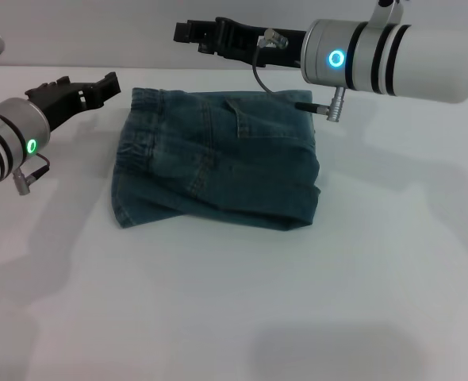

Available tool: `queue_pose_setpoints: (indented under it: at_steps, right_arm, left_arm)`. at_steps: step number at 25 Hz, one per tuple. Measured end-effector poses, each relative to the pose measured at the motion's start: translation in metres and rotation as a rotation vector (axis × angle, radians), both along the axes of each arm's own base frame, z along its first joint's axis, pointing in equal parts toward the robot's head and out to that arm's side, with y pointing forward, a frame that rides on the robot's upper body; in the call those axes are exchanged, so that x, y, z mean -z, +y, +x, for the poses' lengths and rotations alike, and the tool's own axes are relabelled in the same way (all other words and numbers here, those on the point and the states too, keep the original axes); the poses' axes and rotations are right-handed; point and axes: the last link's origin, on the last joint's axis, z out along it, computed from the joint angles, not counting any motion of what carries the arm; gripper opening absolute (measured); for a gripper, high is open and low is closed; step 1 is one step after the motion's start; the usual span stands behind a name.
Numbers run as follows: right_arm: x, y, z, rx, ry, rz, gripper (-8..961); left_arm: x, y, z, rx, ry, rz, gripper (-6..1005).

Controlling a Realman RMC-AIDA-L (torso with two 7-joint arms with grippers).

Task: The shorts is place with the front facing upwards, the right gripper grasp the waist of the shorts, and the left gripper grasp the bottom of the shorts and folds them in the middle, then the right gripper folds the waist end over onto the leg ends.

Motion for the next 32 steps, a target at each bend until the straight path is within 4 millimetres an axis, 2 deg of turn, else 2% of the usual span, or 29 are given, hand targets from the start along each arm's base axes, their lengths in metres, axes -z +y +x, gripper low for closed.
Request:
queue_pose_setpoints:
  at_steps: [5,6,7,10,12,15,17,20,23,26,29,31,32]
  right_arm:
    - [0.002,-0.001,-0.001,-0.042,-0.043,0.011,385]
    - [0.001,0.001,0.003,-0.054,-0.076,0.035,433]
    - [0.000,0.002,0.008,-0.062,-0.111,0.064,481]
    - [-0.011,0.011,0.043,-0.003,-0.235,0.200,626]
    - [-0.033,0.017,0.084,0.110,-0.364,0.392,630]
    - [-0.069,0.015,0.124,0.245,-0.509,0.657,637]
    - [-0.091,0.006,0.141,0.326,-0.621,0.855,636]
    - [-0.115,-0.010,0.150,0.392,-0.816,1.110,626]
    - [-0.113,-0.023,0.143,0.345,-1.024,1.267,616]
    - [-0.095,-0.037,0.132,0.197,-1.106,1.376,606]
    - [-0.078,-0.047,0.130,0.131,-0.961,1.374,596]
    - [-0.065,-0.054,0.132,0.084,-0.799,1.327,590]
    - [-0.060,-0.057,0.132,0.051,-0.739,1.306,586]
  left_arm:
    - [0.002,0.003,0.004,0.009,0.005,0.000,815]
    - [0.002,0.003,0.004,0.009,0.005,0.000,815]
    - [0.002,0.005,0.005,0.015,0.009,0.008,815]
    - [0.002,0.005,0.005,0.015,0.009,0.008,815]
    - [0.005,0.003,0.007,0.037,0.033,0.040,815]
    - [0.003,0.003,0.008,0.042,0.035,0.064,815]
    - [0.002,0.003,0.007,0.040,0.031,0.081,815]
    - [0.002,0.002,0.011,0.052,0.031,0.095,815]
    - [0.004,0.002,0.015,0.070,0.036,0.102,815]
    - [0.007,0.002,0.023,0.111,0.057,0.156,815]
    - [0.007,0.002,0.023,0.111,0.057,0.156,815]
    - [0.018,-0.010,0.026,0.205,0.126,0.309,815]
    - [0.018,-0.010,0.026,0.205,0.126,0.309,815]
